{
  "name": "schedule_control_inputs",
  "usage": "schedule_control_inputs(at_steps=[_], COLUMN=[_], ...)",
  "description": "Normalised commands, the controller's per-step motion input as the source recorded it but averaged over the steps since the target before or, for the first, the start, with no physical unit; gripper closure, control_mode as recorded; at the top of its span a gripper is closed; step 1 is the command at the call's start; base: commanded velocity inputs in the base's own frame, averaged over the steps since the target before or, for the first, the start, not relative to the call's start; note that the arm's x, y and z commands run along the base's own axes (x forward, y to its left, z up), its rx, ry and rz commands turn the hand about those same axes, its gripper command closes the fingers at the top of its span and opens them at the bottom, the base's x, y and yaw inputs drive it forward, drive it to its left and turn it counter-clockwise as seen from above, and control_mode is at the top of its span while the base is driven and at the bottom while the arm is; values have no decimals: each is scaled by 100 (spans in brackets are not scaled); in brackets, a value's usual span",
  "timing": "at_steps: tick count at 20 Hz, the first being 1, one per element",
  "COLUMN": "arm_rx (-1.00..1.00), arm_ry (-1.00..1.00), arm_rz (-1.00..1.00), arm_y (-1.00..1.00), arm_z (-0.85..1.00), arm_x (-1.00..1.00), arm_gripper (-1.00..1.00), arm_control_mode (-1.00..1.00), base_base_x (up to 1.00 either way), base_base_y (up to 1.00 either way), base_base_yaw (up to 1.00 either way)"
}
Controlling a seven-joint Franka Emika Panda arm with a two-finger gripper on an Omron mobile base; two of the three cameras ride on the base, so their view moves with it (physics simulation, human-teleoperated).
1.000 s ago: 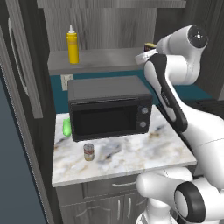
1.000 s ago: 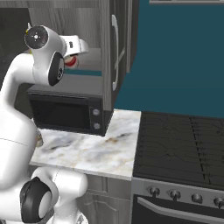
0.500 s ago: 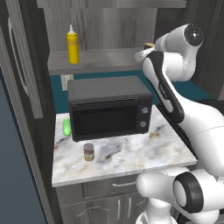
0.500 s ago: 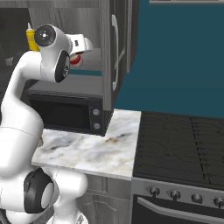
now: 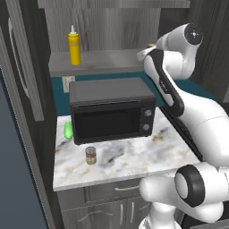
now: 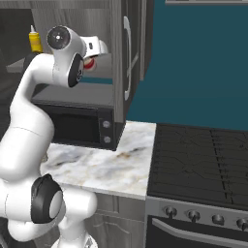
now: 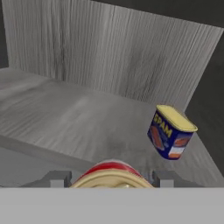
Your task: Pick the cans from the counter and place them in their designated side in the cabinet.
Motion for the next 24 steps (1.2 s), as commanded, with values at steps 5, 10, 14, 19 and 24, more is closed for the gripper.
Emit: schedule_control_inputs(at_steps=[5, 10, 14, 19, 24], arm_rx=[0, 0, 0, 0, 0], arm_ry=[1, 4, 6, 6, 2], arm_rz=[0, 0, 0, 0, 0], arm_y=[-1, -2, -1, 0, 0], arm_z=[0, 0, 0, 0, -7], arm_x=[33, 32, 32, 30, 27], arm_gripper=[100, 100, 100, 100, 100], arm_control_mode=[-100, -100, -100, -100, -100], base_base_x=[0, 0, 0, 0, 0], base_base_y=[0, 0, 0, 0, 0], base_base_yaw=[0, 0, 0, 0, 0])
